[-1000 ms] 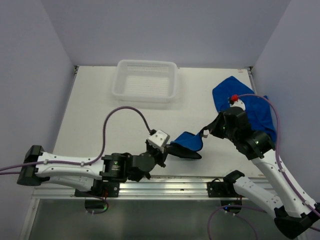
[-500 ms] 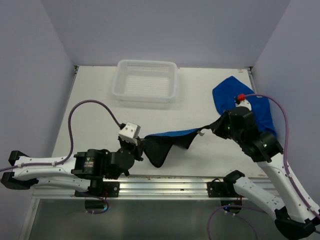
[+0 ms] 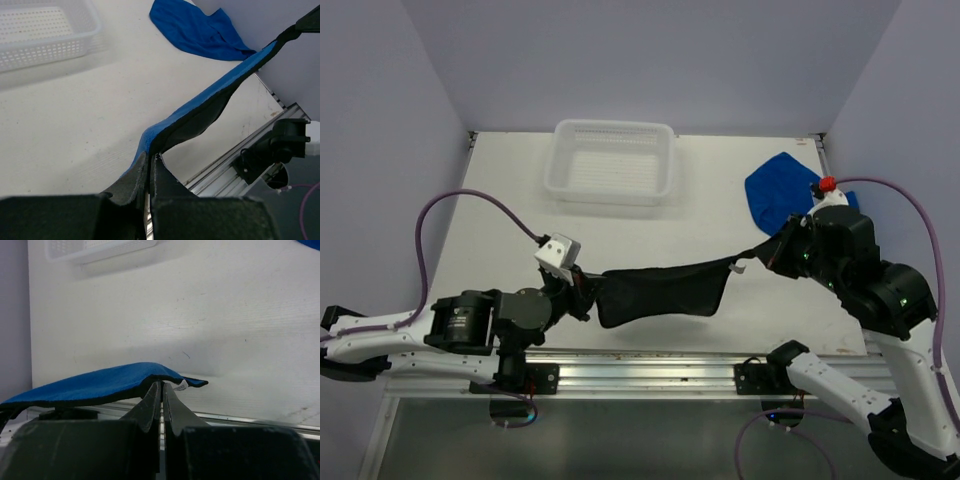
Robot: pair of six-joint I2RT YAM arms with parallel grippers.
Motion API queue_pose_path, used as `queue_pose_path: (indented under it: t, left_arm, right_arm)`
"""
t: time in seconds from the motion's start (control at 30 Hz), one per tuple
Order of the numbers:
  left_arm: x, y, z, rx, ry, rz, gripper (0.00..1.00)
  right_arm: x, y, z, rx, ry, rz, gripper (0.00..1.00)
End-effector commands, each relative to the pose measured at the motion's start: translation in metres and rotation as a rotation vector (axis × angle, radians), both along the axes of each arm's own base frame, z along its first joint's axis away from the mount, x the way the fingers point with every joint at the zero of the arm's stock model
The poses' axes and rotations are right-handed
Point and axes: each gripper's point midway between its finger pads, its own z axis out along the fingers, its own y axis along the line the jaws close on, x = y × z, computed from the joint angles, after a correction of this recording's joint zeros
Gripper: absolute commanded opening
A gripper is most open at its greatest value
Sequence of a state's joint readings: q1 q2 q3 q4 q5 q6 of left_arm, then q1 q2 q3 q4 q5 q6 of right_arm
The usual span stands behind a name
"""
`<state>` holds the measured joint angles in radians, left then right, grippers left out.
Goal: Roll the towels
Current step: Flatten the towel
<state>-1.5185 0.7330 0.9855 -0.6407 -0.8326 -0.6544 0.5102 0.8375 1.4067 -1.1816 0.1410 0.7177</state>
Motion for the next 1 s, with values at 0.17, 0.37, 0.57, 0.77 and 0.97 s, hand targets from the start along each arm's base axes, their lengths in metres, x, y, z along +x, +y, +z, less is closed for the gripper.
queue_pose_path:
  t: [0.17, 0.37, 0.57, 0.77, 0.97]
  left_arm:
    - [-0.011, 0.013, 0.031, -0.043, -0.016, -0.098, 0.00]
    - [0.003, 0.012, -0.004, 0.062, -0.024, 0.005, 0.00]
    - [0.029, 0.021, -0.040, 0.207, -0.077, 0.177, 0.00]
    - [0.076, 0.019, -0.058, 0.313, -0.141, 0.236, 0.00]
    - [0.130, 0.015, -0.074, 0.354, -0.117, 0.248, 0.00]
  right_arm:
    - [-0.008, -0.006, 0.000, -0.108, 0.066, 0.068, 0.00]
    - [0.024, 0.009, -0.033, -0.135, 0.097, 0.054, 0.00]
    - [0.073, 0.034, -0.069, -0.165, 0.132, 0.053, 0.00]
    - [0.121, 0.055, -0.086, -0.192, 0.121, 0.050, 0.00]
    - [0.157, 0.065, -0.111, -0.210, 0.153, 0.042, 0.00]
